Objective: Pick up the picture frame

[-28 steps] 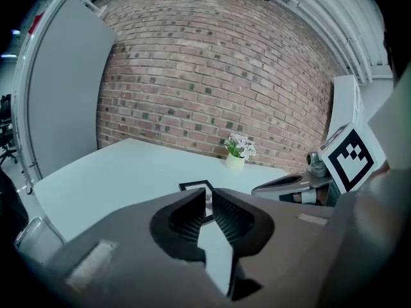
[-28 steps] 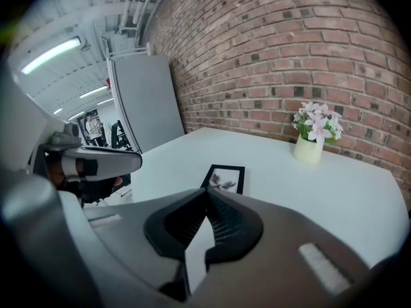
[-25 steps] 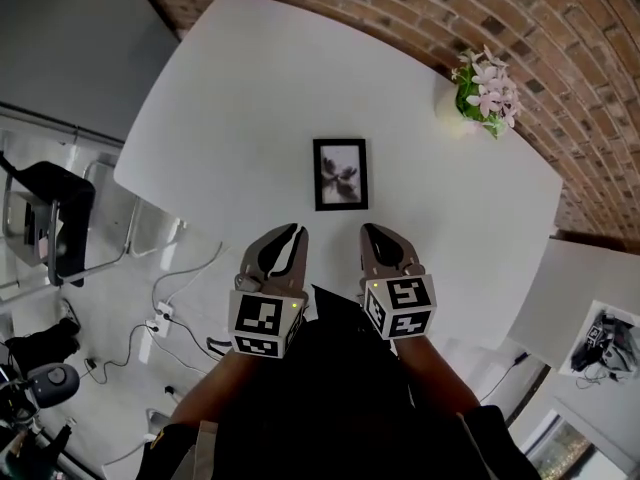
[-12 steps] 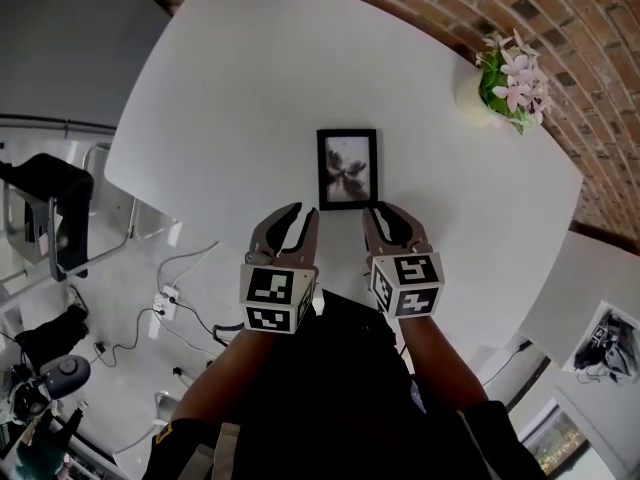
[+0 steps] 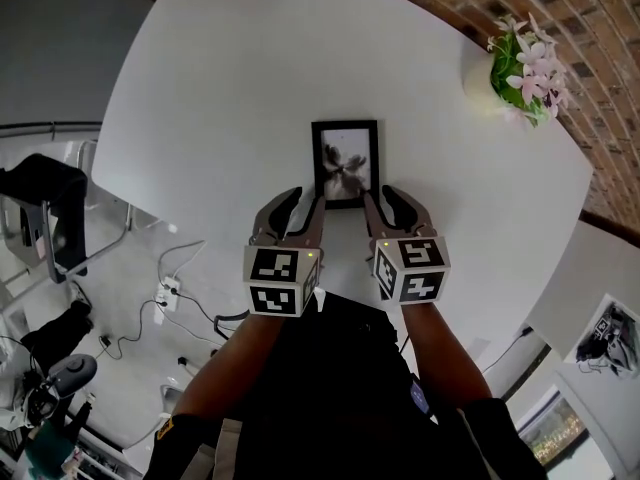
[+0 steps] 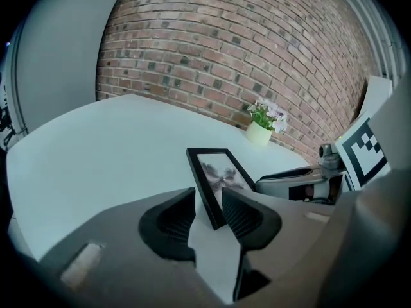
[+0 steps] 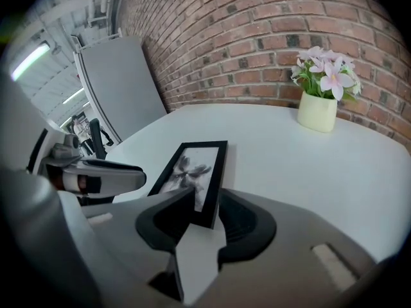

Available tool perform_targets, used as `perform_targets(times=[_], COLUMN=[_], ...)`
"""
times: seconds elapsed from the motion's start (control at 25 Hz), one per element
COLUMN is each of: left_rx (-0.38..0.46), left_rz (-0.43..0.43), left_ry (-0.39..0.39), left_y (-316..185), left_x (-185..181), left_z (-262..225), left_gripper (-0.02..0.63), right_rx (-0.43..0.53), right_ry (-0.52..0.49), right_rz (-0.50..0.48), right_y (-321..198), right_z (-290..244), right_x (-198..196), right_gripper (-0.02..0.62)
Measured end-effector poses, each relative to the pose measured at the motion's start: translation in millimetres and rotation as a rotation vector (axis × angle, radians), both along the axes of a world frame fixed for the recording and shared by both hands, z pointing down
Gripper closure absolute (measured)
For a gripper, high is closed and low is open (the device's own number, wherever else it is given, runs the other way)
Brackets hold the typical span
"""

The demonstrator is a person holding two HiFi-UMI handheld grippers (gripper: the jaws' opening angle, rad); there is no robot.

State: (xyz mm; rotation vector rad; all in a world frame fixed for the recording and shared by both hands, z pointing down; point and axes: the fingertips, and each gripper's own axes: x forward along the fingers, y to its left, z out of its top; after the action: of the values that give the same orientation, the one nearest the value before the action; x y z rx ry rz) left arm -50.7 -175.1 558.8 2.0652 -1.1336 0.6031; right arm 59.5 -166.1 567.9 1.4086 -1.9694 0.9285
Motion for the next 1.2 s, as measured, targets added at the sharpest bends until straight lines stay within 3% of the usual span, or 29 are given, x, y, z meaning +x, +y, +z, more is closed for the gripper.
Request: perform_targets(times=[1.2], left_rx=[-0.103], left_rz=[-0.041], left_ry=[0.025], left_y=[2.7], left_x=[14.6], left_z=[29.0], left_gripper=[0.473], right_rx=[-0.068], right_ry=[-0.086], right_rz=[-0.031], right_y=[0.4], right_z=[16.0], right_x=[-7.2], right_gripper=[0.485])
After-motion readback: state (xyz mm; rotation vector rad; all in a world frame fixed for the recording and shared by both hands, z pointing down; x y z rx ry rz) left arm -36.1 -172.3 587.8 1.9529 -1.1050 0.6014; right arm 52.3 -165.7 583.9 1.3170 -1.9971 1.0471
